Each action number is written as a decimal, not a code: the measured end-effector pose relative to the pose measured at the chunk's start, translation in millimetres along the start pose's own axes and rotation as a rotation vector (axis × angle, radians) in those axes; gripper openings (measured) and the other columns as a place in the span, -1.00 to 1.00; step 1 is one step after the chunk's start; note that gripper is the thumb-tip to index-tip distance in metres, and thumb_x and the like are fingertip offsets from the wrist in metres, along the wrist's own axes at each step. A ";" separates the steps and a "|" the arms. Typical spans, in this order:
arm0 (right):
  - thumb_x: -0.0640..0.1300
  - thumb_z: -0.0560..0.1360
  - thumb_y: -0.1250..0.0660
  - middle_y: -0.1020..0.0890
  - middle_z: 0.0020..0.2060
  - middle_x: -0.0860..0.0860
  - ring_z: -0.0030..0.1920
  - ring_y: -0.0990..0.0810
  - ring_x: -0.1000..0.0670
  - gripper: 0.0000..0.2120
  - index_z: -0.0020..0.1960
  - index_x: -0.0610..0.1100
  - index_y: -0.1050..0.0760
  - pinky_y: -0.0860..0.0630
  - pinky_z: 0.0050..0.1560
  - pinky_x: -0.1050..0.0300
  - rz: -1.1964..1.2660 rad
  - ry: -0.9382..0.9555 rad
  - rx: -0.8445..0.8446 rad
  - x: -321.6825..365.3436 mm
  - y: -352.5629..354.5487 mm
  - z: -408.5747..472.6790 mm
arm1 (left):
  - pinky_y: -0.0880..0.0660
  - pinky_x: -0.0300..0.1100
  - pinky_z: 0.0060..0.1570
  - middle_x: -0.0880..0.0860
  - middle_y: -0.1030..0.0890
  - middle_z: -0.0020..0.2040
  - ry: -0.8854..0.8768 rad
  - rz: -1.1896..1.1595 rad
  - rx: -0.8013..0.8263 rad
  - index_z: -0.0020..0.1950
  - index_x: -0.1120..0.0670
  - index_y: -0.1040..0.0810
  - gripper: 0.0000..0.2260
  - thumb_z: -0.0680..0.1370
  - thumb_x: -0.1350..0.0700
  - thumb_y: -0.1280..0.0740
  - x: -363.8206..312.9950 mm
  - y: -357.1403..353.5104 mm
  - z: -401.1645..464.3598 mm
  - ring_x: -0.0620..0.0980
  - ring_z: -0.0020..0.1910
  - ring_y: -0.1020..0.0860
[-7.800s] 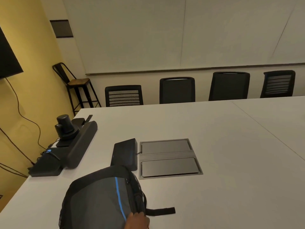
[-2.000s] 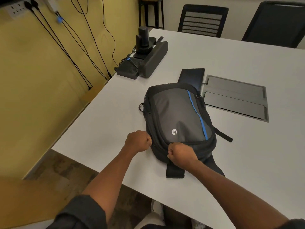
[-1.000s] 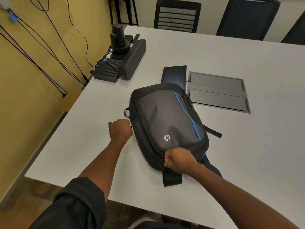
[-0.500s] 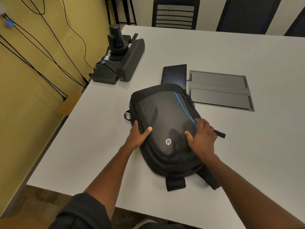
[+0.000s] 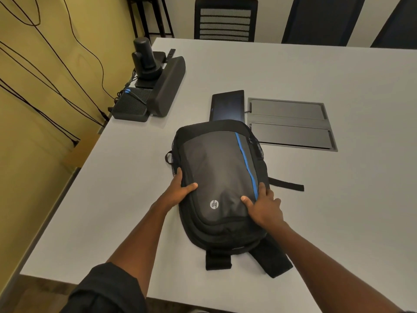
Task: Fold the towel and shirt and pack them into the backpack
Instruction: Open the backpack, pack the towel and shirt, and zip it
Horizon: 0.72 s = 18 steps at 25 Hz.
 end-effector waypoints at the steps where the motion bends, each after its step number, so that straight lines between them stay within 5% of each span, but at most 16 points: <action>1: 0.38 0.52 -0.13 -0.12 0.54 -0.17 0.46 -0.21 -0.31 -0.16 0.59 -0.02 0.12 -0.33 0.36 -0.28 -0.004 -0.009 -0.010 2.0 -3.3 -7.0 | -0.27 0.13 0.47 0.06 -0.05 0.62 -0.006 0.009 0.019 0.61 -0.07 0.21 -0.11 0.54 -0.18 -0.36 -0.7 2.4 2.8 0.16 0.55 -0.20; 6: 0.33 0.54 -0.16 -0.14 0.52 -0.18 0.45 -0.23 -0.31 -0.17 0.59 -0.07 0.10 -0.38 0.32 -0.23 0.042 -0.060 -0.017 8.2 -21.1 -25.3 | -0.21 0.13 0.50 0.10 -0.04 0.61 -0.059 0.218 -0.029 0.62 -0.04 0.18 -0.14 0.56 -0.12 -0.36 -17.3 12.1 16.0 0.18 0.55 -0.17; 9: 0.36 0.51 -0.18 -0.17 0.52 -0.18 0.45 -0.27 -0.29 -0.15 0.58 -0.06 0.06 -0.39 0.33 -0.21 0.148 -0.039 -0.005 12.2 -27.3 -29.2 | -0.24 0.14 0.47 0.16 -0.11 0.59 -0.076 0.352 -0.203 0.63 -0.01 0.10 -0.27 0.61 0.01 -0.30 -39.1 18.8 10.8 0.21 0.52 -0.22; 12: 0.39 0.51 -0.13 -0.16 0.54 -0.13 0.46 -0.27 -0.23 -0.17 0.59 -0.01 0.06 -0.38 0.36 -0.20 0.169 0.085 -0.201 22.8 -6.6 -30.6 | -0.23 0.18 0.45 0.10 -0.01 0.62 -0.202 0.430 -0.416 0.61 -0.09 0.04 -0.40 0.65 0.03 -0.20 -80.2 9.2 -16.2 0.20 0.55 -0.15; 14: 0.37 0.51 -0.14 0.00 0.59 -0.05 0.53 -0.16 -0.22 -0.17 0.60 0.06 0.12 -0.30 0.41 -0.20 0.142 0.236 -0.241 39.0 7.1 -18.7 | -0.17 0.27 0.46 0.03 0.07 0.63 -0.343 0.547 -0.360 0.60 -0.17 0.07 -0.40 0.64 -0.11 -0.17 -102.4 -17.4 -27.3 0.19 0.58 -0.03; 18: 0.36 0.52 -0.16 0.10 0.61 -0.01 0.53 -0.16 -0.26 -0.20 0.57 0.22 0.23 -0.23 0.45 -0.20 0.016 0.376 -0.041 59.4 5.2 17.4 | -0.01 0.40 0.44 -0.06 0.23 0.62 -0.302 0.645 -0.188 0.59 -0.25 0.14 -0.32 0.58 -0.29 -0.16 -93.9 -42.5 -21.2 0.16 0.59 0.15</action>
Point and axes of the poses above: each hand's wrist, its own z-axis towards the middle knuckle, its own y-axis out of the back of the hand, x = y × z, the point moved 7 cm from there along z, towards the middle knuckle
